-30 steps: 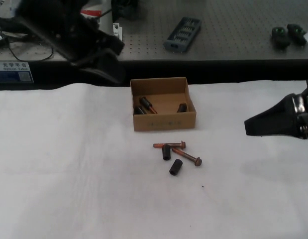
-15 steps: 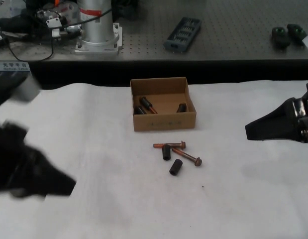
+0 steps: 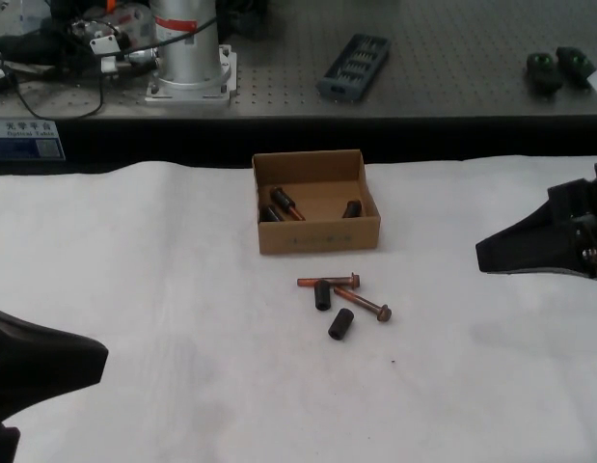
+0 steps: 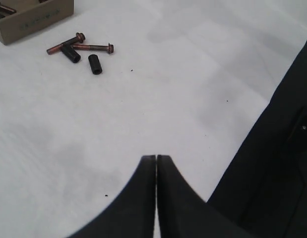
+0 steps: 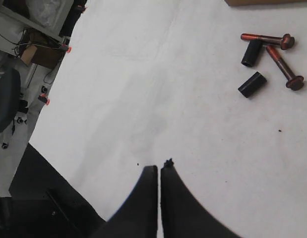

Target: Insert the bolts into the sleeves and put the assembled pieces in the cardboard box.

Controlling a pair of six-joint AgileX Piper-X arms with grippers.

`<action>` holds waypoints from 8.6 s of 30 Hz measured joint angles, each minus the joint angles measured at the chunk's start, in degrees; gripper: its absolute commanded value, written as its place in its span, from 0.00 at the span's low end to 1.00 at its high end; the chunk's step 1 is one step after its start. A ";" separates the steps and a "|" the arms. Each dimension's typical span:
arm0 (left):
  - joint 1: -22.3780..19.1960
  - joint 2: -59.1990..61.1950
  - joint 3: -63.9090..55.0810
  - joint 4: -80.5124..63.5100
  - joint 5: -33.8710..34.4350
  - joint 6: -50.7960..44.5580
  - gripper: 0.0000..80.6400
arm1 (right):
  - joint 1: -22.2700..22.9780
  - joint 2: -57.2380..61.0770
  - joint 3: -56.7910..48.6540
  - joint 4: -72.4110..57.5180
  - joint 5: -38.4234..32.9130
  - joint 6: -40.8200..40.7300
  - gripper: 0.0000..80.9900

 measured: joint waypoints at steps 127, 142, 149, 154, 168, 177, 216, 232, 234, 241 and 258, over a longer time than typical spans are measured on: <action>0.00 6.15 0.52 -13.90 0.00 5.20 0.01 | 14.64 43.81 -28.38 16.28 35.76 -69.31 0.04; 0.00 6.15 0.52 -14.95 -0.11 19.90 0.01 | 14.64 43.81 -27.21 17.91 30.30 -107.00 0.04; 0.00 6.15 0.52 -14.95 -0.11 22.74 0.01 | 14.64 43.81 -18.77 12.18 28.64 -128.57 0.04; 0.00 6.15 0.52 -14.95 -0.11 22.74 0.01 | 14.64 42.66 -15.09 6.00 28.15 -130.16 0.04; 0.00 6.15 0.52 -15.03 -0.11 22.74 0.01 | 14.80 41.90 -12.88 -12.11 33.81 -139.03 0.04; 0.00 6.15 0.52 -15.03 -0.11 22.74 0.01 | 14.80 42.05 -12.88 -11.82 35.02 -138.46 0.24; 0.00 6.15 0.52 -0.90 0.00 -3.44 0.01 | 23.18 22.41 -11.51 -9.90 50.03 10.89 0.36; 0.00 6.15 0.52 -1.18 0.00 -3.44 0.01 | 22.02 33.94 -11.33 -10.19 51.04 31.90 0.36; 0.00 6.15 0.52 -1.18 0.00 -3.44 0.01 | 22.02 34.33 -11.33 -10.19 50.99 32.12 0.36; 0.00 6.15 0.52 -1.18 0.00 -3.44 0.01 | 22.02 35.65 -11.33 -10.19 50.88 32.42 0.36; 0.00 6.15 0.52 -1.27 0.00 -3.44 0.01 | 21.88 38.67 -11.23 -13.16 50.80 34.88 0.33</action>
